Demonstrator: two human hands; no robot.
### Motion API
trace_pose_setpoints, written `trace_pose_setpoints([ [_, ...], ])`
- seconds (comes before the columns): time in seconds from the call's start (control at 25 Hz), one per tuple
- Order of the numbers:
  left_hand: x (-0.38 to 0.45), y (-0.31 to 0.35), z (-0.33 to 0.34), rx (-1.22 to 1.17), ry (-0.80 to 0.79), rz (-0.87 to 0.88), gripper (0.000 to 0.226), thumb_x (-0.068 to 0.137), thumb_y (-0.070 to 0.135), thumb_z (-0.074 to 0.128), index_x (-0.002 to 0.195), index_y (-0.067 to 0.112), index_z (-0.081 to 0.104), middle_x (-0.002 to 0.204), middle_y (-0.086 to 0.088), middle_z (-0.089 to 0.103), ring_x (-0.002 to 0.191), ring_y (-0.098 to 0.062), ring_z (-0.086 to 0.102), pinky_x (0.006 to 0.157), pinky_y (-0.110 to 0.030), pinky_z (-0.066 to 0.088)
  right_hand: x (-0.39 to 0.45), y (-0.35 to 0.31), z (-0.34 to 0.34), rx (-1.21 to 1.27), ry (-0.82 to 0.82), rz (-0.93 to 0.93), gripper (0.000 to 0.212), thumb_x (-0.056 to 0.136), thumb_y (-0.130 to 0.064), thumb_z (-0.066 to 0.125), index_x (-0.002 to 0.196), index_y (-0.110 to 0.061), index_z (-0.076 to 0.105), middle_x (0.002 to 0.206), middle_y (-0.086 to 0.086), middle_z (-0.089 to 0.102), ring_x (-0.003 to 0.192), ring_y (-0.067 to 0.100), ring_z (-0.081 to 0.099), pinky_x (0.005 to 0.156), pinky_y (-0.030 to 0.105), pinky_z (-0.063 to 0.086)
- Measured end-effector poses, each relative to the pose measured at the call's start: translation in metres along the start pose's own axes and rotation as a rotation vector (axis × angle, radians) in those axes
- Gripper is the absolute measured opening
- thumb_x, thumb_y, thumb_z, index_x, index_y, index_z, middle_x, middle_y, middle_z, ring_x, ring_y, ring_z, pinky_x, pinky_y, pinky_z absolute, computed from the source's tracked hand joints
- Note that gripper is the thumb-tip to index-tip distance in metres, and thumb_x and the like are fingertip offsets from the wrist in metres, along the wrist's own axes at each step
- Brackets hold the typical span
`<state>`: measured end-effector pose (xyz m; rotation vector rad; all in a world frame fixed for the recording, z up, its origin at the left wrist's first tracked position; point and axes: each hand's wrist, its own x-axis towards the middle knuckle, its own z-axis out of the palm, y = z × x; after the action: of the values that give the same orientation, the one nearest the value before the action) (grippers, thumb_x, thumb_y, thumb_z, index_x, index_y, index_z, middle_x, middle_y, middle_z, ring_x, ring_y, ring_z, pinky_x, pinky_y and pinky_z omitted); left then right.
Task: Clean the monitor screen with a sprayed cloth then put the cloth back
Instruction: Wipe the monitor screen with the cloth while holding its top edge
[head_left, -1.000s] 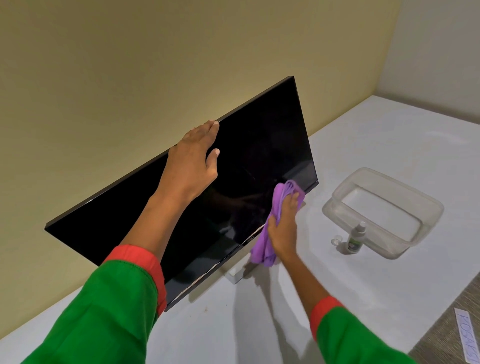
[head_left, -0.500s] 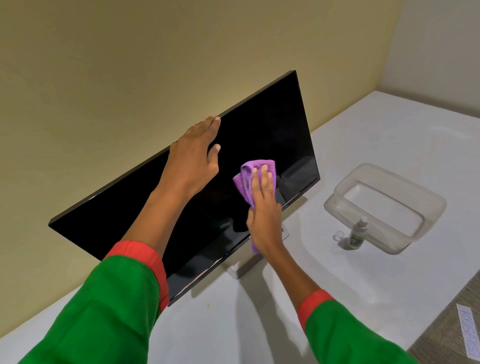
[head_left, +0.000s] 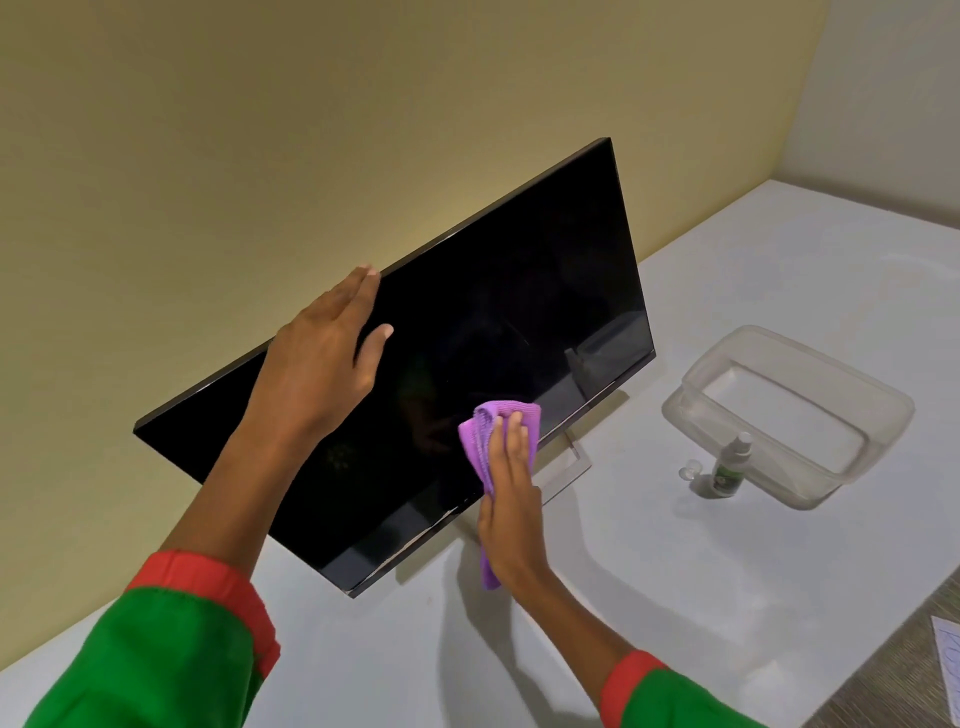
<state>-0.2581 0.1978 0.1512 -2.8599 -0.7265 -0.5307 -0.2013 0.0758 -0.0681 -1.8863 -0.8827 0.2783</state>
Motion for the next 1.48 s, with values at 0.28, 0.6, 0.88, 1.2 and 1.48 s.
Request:
trace_pose_setpoints([
  [0.28, -0.016, -0.013, -0.003, -0.069, 0.051, -0.009, 0.047, 0.091, 0.021, 0.054, 0.136, 0.012, 0.042, 0.140, -0.010, 0.048, 0.119, -0.030, 0.055, 0.087, -0.052, 0.049, 0.053, -0.045, -0.028, -0.225, 0.137, -0.186, 0.086, 0.086, 0.002, 0.056, 0.151, -0.022, 0.005, 0.161, 0.001, 0.007, 0.148, 0.024, 0.009, 0.078, 0.032, 0.048],
  [0.6, -0.027, -0.013, -0.003, 0.031, 0.088, 0.027, 0.043, 0.093, 0.019, 0.050, 0.132, 0.002, 0.045, 0.134, -0.018, 0.053, 0.120, -0.033, 0.055, 0.089, -0.046, 0.049, 0.041, -0.014, -0.028, 0.141, 0.162, 0.278, 0.070, 0.097, -0.014, 0.047, 0.151, -0.012, 0.001, 0.162, 0.002, -0.003, 0.144, 0.028, 0.026, 0.100, 0.032, 0.046],
  [0.88, -0.034, -0.019, -0.011, -0.017, 0.086, 0.006, 0.044, 0.091, 0.021, 0.053, 0.133, 0.008, 0.046, 0.137, -0.013, 0.051, 0.113, -0.031, 0.060, 0.081, -0.048, 0.053, -0.016, -0.070, 0.025, 0.415, -0.016, 0.200, 0.071, 0.099, -0.031, 0.040, 0.148, -0.023, -0.010, 0.158, -0.004, -0.020, 0.148, 0.022, 0.010, 0.112, 0.034, 0.036],
  [1.2, -0.037, -0.017, -0.011, -0.071, 0.132, -0.002, 0.039, 0.092, 0.018, 0.050, 0.131, 0.010, 0.049, 0.135, -0.011, 0.053, 0.107, -0.030, 0.064, 0.081, -0.048, 0.054, -0.026, -0.042, 0.029, -0.334, -0.024, -0.039, 0.072, 0.090, -0.050, 0.048, 0.144, -0.004, 0.034, 0.152, 0.019, 0.031, 0.140, 0.039, 0.025, 0.112, 0.051, 0.026],
  [1.48, -0.035, -0.015, -0.010, -0.082, 0.121, -0.063, 0.038, 0.094, 0.019, 0.048, 0.131, 0.014, 0.049, 0.138, -0.008, 0.051, 0.094, -0.038, 0.066, 0.081, -0.049, 0.051, -0.009, -0.024, 0.048, -0.408, 0.075, -0.123, 0.071, 0.094, -0.052, 0.037, 0.145, -0.003, 0.028, 0.152, 0.016, 0.029, 0.141, 0.034, 0.025, 0.113, 0.047, 0.019],
])
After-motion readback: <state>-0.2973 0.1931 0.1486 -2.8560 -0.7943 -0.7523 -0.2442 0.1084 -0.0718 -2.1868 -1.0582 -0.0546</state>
